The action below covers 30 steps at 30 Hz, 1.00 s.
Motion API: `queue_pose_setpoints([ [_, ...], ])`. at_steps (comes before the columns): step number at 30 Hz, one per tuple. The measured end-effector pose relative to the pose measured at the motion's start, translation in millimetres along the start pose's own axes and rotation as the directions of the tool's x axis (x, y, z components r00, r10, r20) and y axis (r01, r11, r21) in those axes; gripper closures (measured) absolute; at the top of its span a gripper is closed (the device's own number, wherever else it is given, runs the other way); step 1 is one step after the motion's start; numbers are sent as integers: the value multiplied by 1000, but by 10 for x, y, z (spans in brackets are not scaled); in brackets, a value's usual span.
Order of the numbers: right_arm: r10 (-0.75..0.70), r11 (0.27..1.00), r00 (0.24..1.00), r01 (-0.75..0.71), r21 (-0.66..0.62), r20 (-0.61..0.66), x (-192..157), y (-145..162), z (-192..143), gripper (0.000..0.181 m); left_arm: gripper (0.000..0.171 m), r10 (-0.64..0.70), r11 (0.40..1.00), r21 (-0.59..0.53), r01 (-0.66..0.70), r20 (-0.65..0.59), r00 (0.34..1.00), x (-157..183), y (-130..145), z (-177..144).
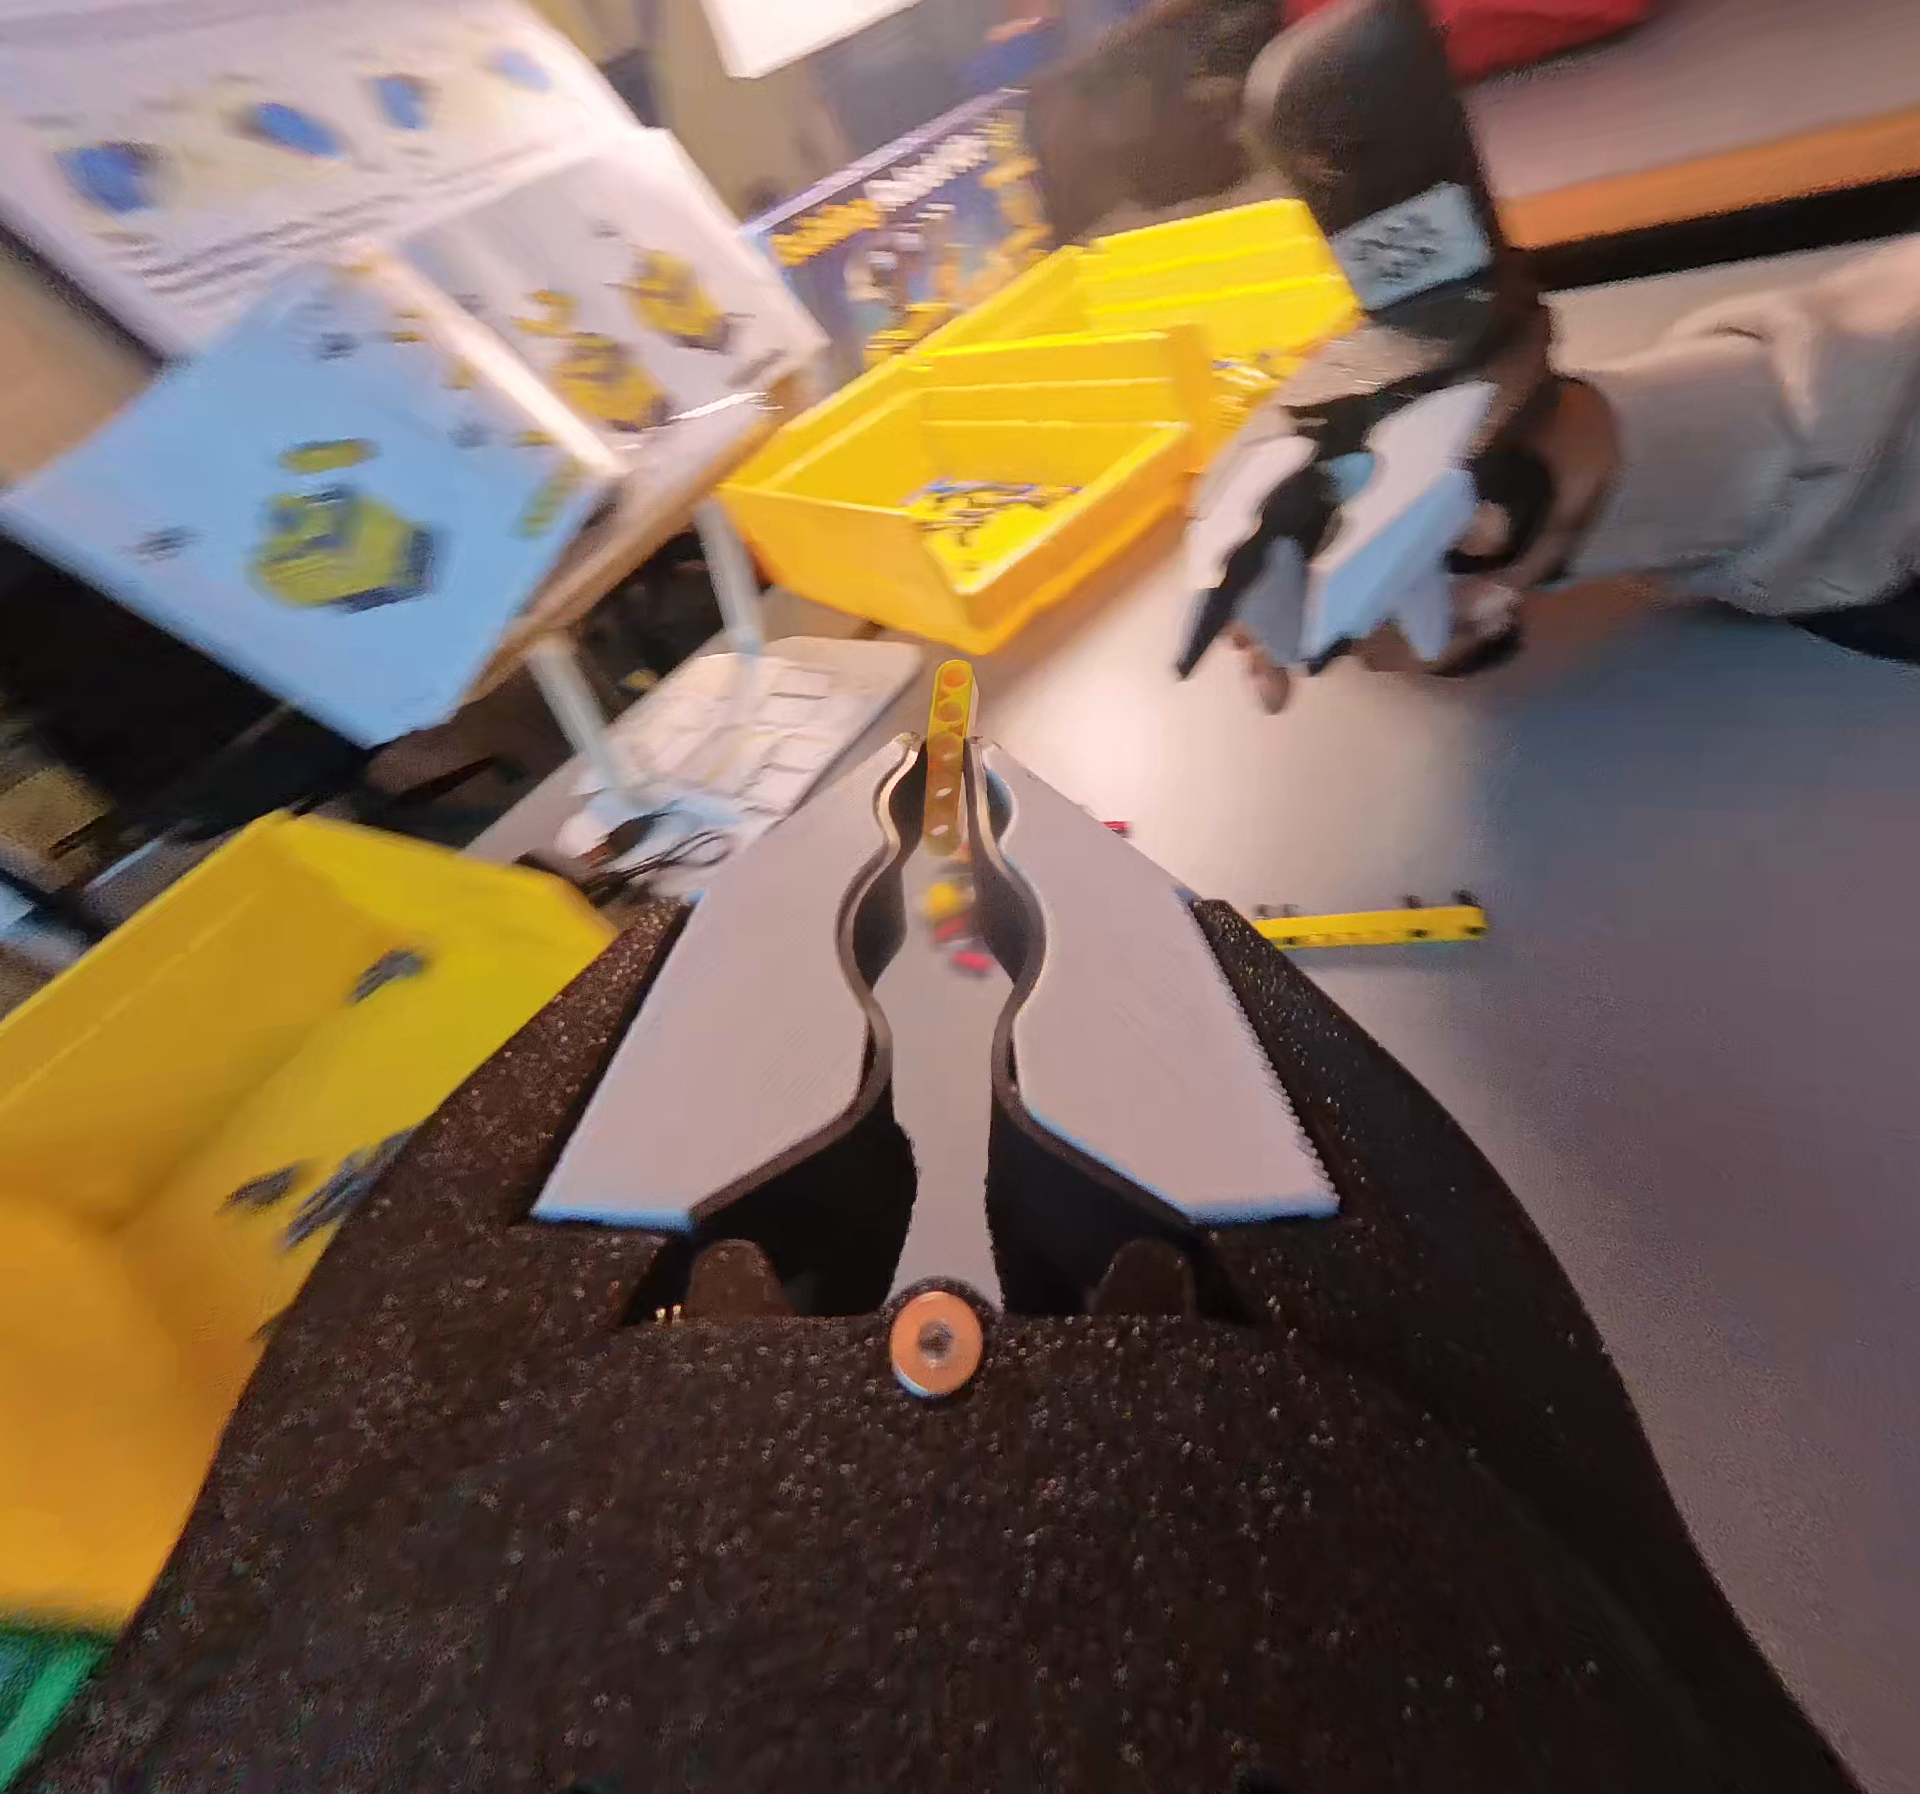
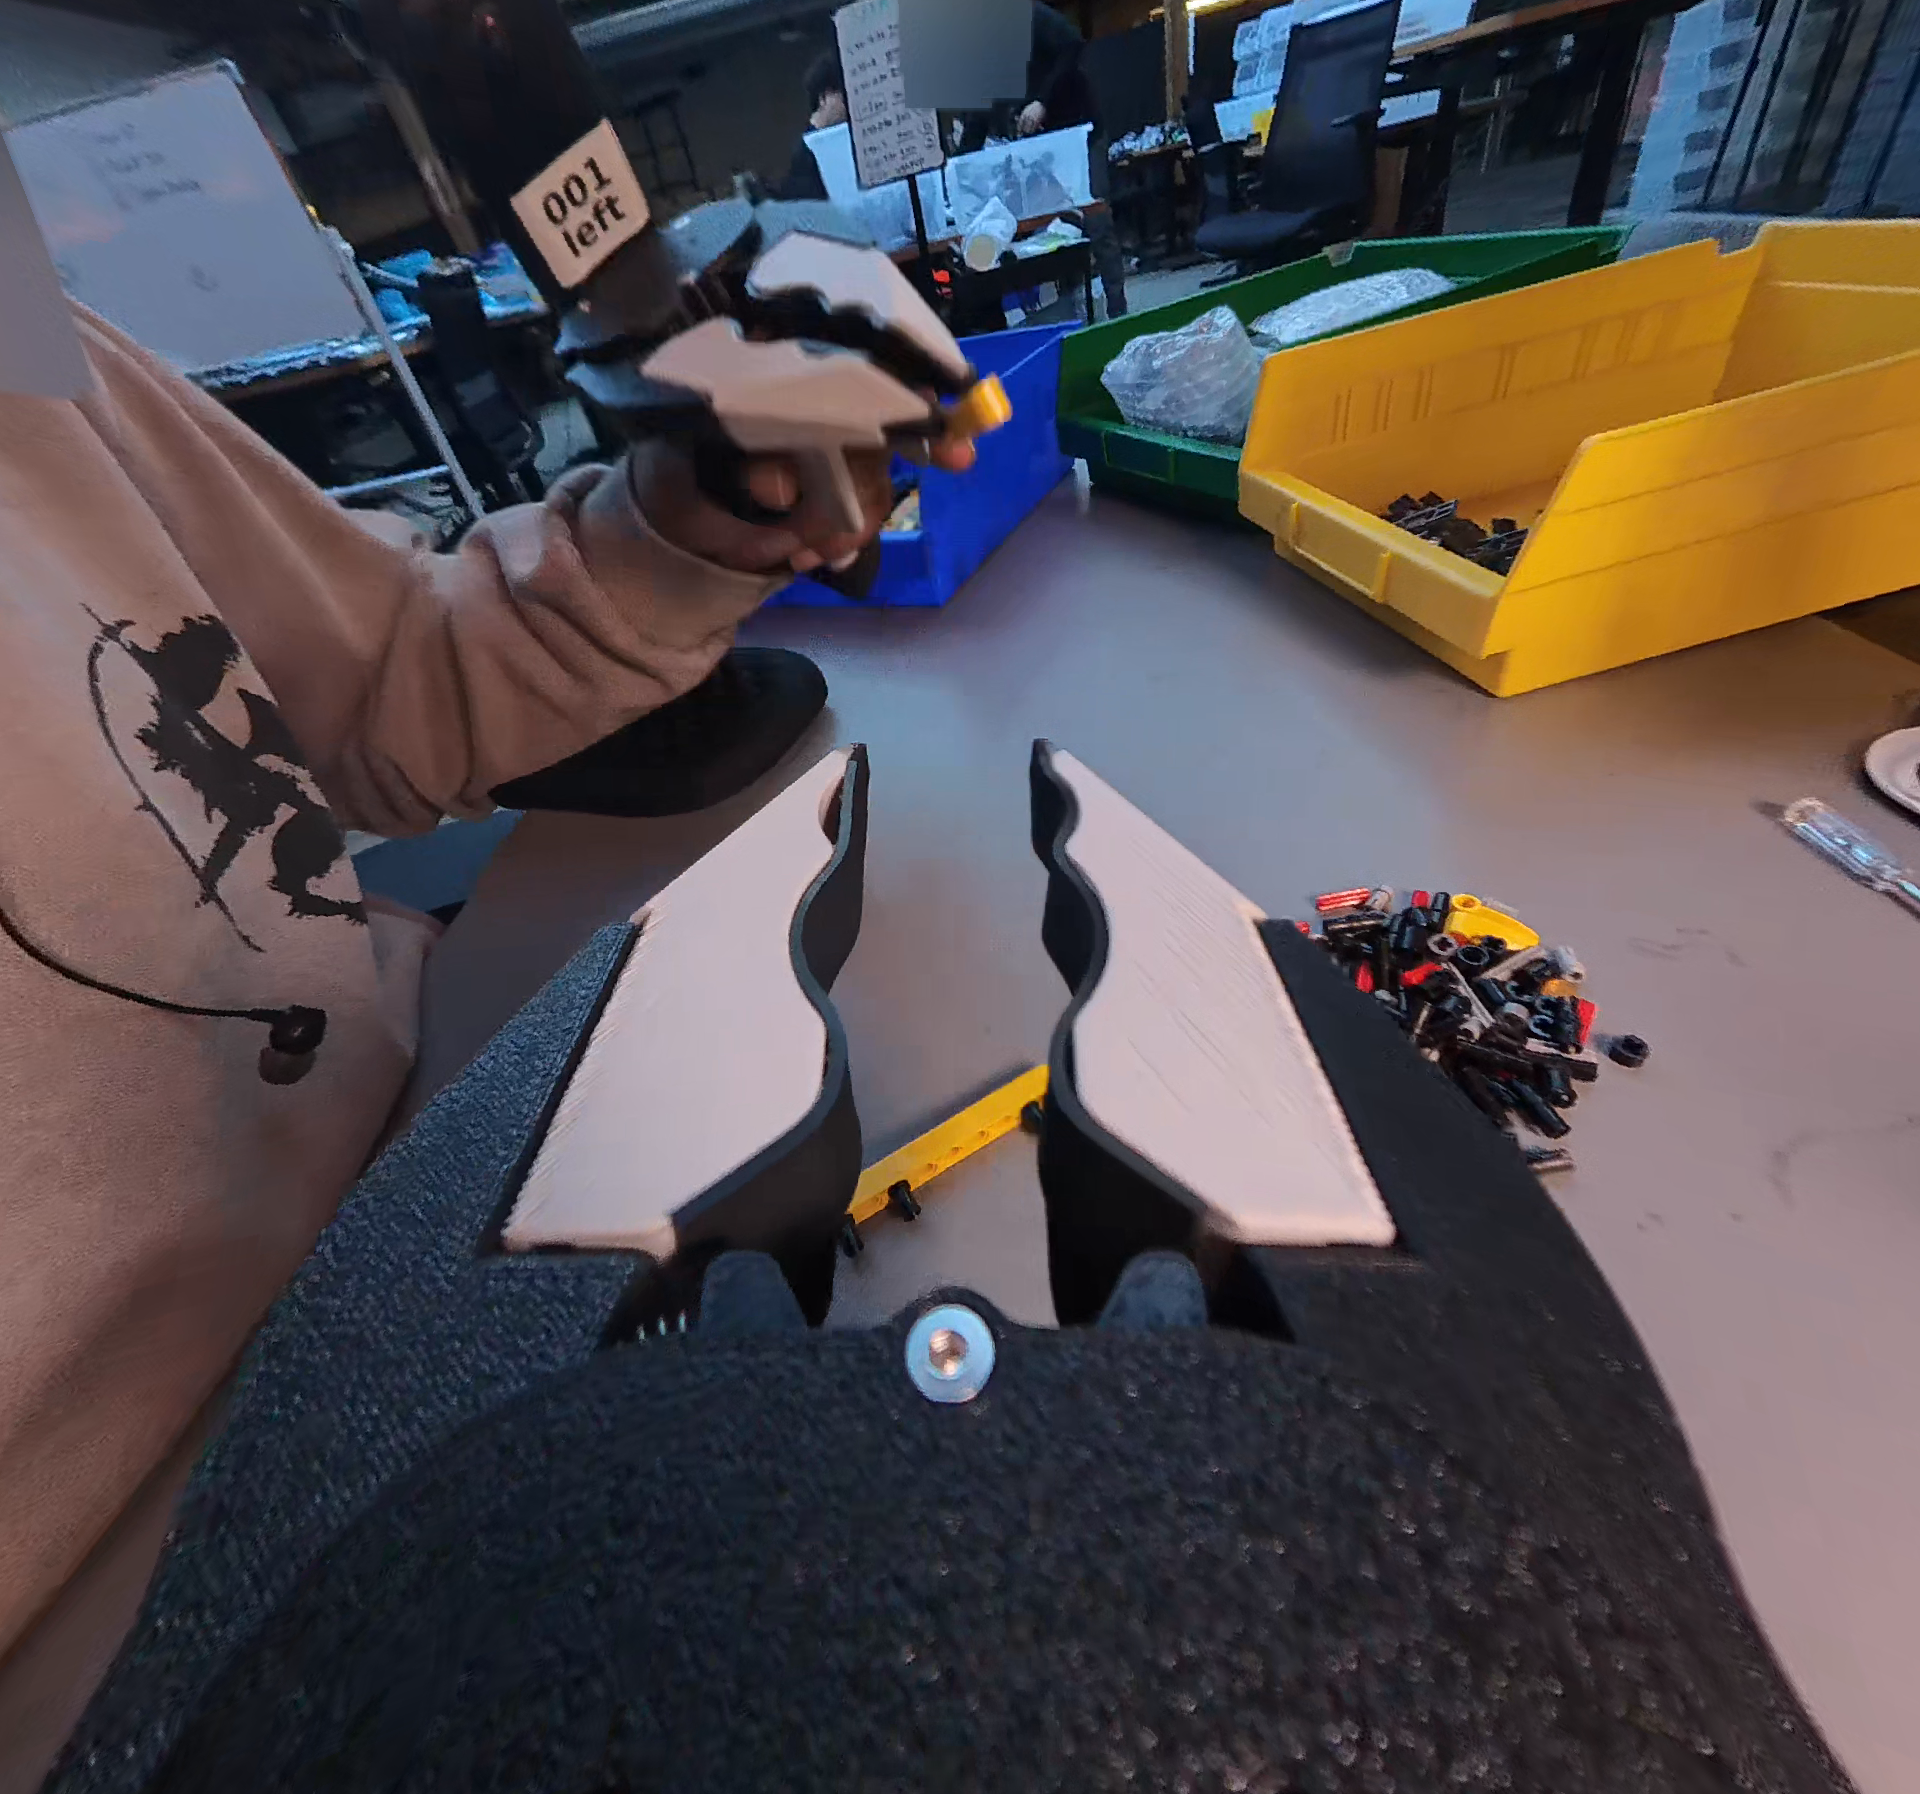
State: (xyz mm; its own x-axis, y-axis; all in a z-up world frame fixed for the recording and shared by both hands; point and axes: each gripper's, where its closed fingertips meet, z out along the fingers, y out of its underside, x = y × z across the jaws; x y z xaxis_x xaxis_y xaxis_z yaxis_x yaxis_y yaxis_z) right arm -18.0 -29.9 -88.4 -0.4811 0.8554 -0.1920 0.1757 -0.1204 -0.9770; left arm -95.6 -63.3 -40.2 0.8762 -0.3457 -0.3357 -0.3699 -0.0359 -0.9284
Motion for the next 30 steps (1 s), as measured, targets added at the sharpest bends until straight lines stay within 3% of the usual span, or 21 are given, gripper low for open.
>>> queue_pose_setpoints([
  [3, -19, 1000, 999, 18, -3, -49, 41, -92, -119, 146, 166, -88, 992, -62, 113, 316, 945, -760, 19, -754],
  [5, -26, 1000, 998, 26, -4, -55, -4, -125, -199, 146, 166, -110, 965, -141, 221, 547, 830, -1235, 242, -1458],
  [8, -28, 999, 998, 26, -39, -63, -71, -37, -278, 146, 166, -109, 865, -239, 442, 770, 628, -1633, 812, -2448],
  [10, -19, 997, 998, 15, -70, -60, -111, 80, -289, 146, 166, -138, 763, -294, 576, 795, 590, -1617, 1201, -2742],
  [13, -19, 992, 998, 11, -123, -64, -125, 244, -256, 147, 166, -57, 623, -443, 645, 797, 602, -1520, 1613, -2921],
  [16, -33, 988, 997, 23, -151, -66, -138, 280, -225, 147, 171, 57, 558, -546, 625, 776, 628, -1541, 1765, -2968],
  [18, -40, 989, 997, 30, -146, -68, -148, 261, -228, 147, 160, 42, 502, -570, 650, 767, 640, -1516, 1867, -2960],
  [22, -28, 990, 996, 16, -140, -86, -130, 275, -263, 147, 151, -31, 466, -597, 653, 727, 686, -1440, 1963, -2828],
  [27, -6, 988, 996, -8, -153, -93, -106, 345, -260, 147, 140, -101, 282, -724, 629, 630, 770, -1103, 2257, -2690],
  [30, -14, 986, 996, -1, -164, -92, -110, 366, -259, 147, 146, -174, 249, -751, 612, 587, 791, -959, 2378, -2521],
])
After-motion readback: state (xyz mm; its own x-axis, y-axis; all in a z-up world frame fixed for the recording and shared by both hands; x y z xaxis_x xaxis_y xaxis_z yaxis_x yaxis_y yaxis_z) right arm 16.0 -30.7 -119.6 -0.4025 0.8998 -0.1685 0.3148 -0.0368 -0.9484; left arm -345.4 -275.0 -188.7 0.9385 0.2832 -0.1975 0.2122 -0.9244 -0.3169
